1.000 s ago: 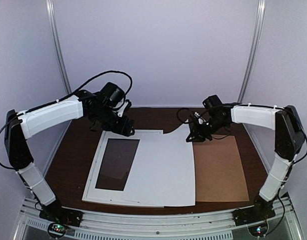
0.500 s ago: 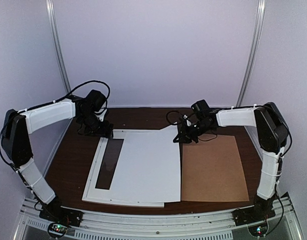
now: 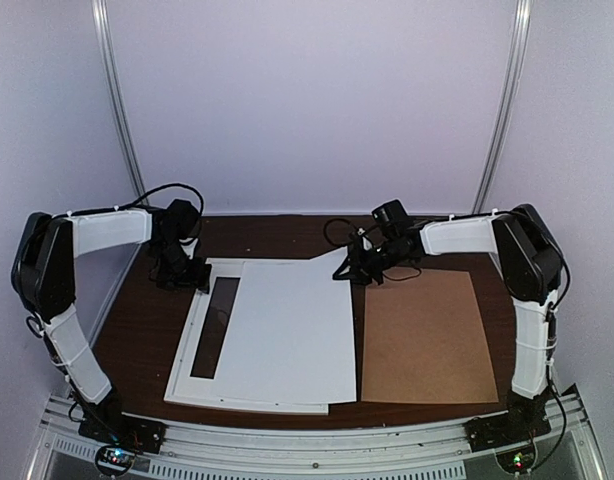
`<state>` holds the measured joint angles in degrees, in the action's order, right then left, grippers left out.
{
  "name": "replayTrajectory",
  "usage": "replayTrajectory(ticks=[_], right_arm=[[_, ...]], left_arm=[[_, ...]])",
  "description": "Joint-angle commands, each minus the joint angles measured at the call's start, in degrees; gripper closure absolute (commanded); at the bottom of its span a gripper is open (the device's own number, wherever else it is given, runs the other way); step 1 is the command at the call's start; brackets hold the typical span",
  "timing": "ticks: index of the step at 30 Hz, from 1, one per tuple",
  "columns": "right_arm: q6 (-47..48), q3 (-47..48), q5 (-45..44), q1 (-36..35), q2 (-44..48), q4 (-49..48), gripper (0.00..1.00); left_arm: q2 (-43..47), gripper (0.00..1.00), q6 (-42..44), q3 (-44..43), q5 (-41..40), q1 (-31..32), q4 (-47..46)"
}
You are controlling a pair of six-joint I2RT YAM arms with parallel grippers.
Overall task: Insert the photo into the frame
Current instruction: Move the frame body to the center of the board.
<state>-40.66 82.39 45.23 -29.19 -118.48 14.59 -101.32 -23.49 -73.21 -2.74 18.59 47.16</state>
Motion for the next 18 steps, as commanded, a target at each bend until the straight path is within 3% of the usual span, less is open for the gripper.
replayTrajectory(ticks=[1,5,11,18], right_arm=[[-0.2,1.4,0.5,-0.6,-1.2,-1.0,0.80],[-0.5,-0.1,0.0,-0.8,-0.4,-1.5,0.80],[-0.9,-0.7,-0.7,-0.8,-0.2,-2.3,1.00],[-0.7,1.3,-0.6,-0.8,-1.0,-1.8,1.00]], left_arm=[[-1.3,0.14,-0.8,1.7,0.7,-0.9,-2.6],[-0.9,0.14,-1.3,2.8,1.5,-1.5,-3.6],[-0.4,0.14,-1.7,4.5,6.3,-3.7,-5.3],[-2.2,0.14,-2.5,6.5,16.1,-6.0,-8.8]])
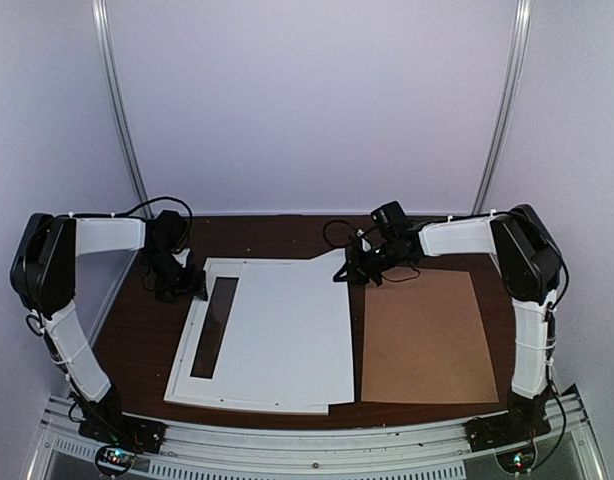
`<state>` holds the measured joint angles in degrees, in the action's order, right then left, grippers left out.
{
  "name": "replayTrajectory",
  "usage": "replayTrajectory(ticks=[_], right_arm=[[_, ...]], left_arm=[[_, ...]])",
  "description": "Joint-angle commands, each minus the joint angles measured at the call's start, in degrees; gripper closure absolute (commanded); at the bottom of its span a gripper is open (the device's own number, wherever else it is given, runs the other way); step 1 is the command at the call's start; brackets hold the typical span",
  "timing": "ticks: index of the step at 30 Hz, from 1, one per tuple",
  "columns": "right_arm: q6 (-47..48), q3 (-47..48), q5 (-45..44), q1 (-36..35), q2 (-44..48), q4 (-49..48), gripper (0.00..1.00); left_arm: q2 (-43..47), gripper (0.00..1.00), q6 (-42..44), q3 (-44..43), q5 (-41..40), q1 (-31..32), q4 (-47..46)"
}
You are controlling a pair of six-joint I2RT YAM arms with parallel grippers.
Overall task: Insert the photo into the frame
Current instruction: Move the frame body to the center of the board.
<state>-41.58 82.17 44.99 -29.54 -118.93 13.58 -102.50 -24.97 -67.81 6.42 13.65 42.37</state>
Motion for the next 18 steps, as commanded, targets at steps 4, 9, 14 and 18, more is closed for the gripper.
replayTrajectory(ticks=[4,9,14,18], right_arm=[[0.7,1.8,-0.2,-0.4,-0.5,-0.2,1.00],[1.7,2.0,-0.5,-0.4,-0.1,1.0,1.00],[1.9,1.9,-0.4,-0.4,0.0,1.2,1.00],[2.1,2.5,-0.4,-0.4,0.3,1.8,1.00]], left_arm=[[-2.8,0.14,-1.6,1.9,11.4,-1.8,-5.7],[-3.7,0.14,-1.7,2.5,12.1,-1.9,-6.3],[-3.5,0.16,-2.3,4.0,14.4,-1.9,-7.5],[-1.4,0.19,-4.8,7.1,17.7,-1.6,-10.6]])
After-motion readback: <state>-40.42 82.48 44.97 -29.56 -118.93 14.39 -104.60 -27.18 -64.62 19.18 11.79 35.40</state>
